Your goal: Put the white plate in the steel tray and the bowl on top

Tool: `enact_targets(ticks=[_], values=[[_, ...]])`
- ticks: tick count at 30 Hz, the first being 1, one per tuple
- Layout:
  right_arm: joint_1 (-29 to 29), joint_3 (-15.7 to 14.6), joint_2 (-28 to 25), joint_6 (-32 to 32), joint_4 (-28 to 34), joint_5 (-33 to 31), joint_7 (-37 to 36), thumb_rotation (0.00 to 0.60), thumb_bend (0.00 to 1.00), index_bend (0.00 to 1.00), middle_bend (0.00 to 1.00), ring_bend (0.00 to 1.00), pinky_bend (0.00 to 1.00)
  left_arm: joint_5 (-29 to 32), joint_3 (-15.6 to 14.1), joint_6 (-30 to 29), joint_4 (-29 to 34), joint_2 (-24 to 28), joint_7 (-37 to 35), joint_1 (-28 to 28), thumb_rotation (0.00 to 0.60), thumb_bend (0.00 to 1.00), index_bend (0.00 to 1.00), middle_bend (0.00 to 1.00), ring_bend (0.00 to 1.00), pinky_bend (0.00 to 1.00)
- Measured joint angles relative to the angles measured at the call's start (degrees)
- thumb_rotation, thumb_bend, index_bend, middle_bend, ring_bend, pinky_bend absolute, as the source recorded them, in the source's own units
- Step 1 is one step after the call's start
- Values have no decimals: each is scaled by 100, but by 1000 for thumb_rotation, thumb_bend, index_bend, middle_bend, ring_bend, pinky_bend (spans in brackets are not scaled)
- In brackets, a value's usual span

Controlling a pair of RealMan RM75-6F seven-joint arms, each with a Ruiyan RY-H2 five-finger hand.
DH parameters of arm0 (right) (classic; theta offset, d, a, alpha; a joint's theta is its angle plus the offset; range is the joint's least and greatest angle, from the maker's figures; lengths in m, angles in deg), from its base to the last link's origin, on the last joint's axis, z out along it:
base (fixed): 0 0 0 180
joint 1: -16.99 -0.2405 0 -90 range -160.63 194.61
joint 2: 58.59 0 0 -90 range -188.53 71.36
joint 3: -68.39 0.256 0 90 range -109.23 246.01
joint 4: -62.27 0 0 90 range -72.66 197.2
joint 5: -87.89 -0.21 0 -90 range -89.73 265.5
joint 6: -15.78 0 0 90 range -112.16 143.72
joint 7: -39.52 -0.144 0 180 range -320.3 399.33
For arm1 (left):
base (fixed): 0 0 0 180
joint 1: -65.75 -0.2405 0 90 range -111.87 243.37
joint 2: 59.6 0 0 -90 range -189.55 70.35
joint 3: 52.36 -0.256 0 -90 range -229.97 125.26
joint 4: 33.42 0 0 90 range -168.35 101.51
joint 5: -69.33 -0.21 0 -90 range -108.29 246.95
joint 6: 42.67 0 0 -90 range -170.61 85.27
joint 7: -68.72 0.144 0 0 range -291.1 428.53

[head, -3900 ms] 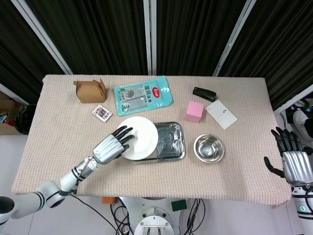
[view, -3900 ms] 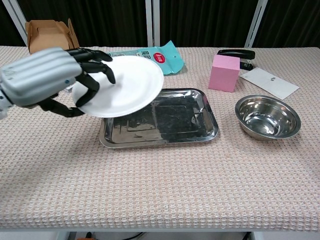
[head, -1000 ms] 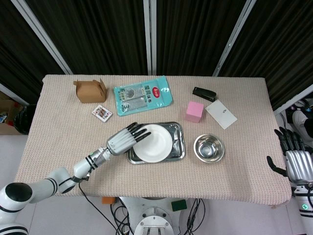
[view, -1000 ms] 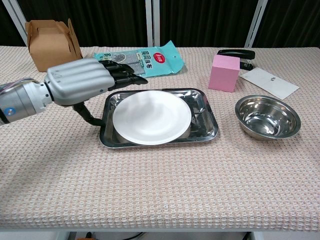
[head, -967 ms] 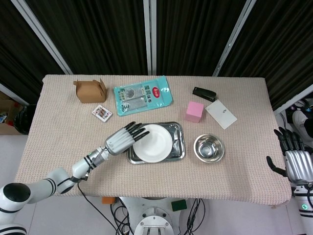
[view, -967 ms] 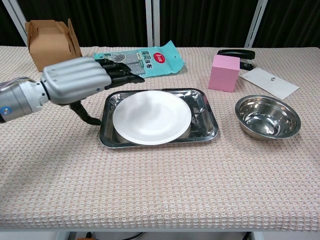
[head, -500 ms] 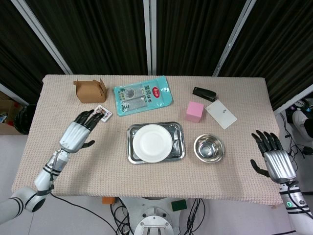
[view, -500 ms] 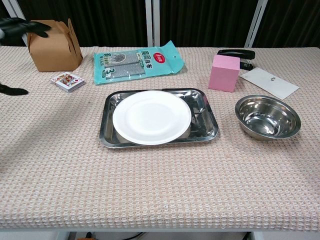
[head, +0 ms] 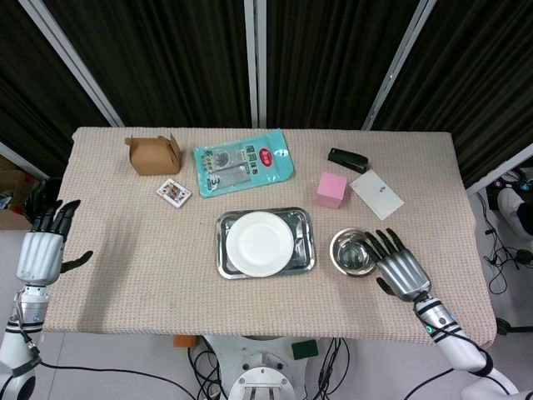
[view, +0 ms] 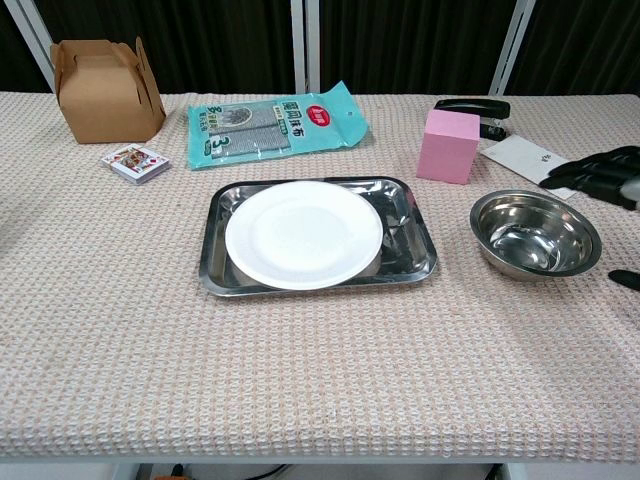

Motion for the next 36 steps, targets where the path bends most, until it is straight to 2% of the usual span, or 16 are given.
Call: enact_targets(ticks=[7, 18, 29, 36], values=[[-124, -13, 622, 73, -216, -224, 304, 600, 316, 163, 0, 0, 0, 114, 109, 35, -235, -40, -365, -248, 600, 12, 50, 135, 68, 178], [-65, -89, 1210, -377, -858, -167, 390, 600, 328, 501, 0, 0, 0, 32, 217, 187, -422, -153, -487, -335, 600, 13, 50, 135, 68, 178], [-53, -148, 1578, -741, -1499, 91, 583, 600, 383, 615, 0, 0, 0, -61, 240, 307, -430, -213, -418, -388, 600, 13, 53, 126, 68, 177], [-66, -144, 1790, -955, -1874, 231, 494, 600, 494, 751, 0, 0, 0, -35, 266, 507, -357, -182, -373, -400, 600, 14, 53, 119, 68, 177]])
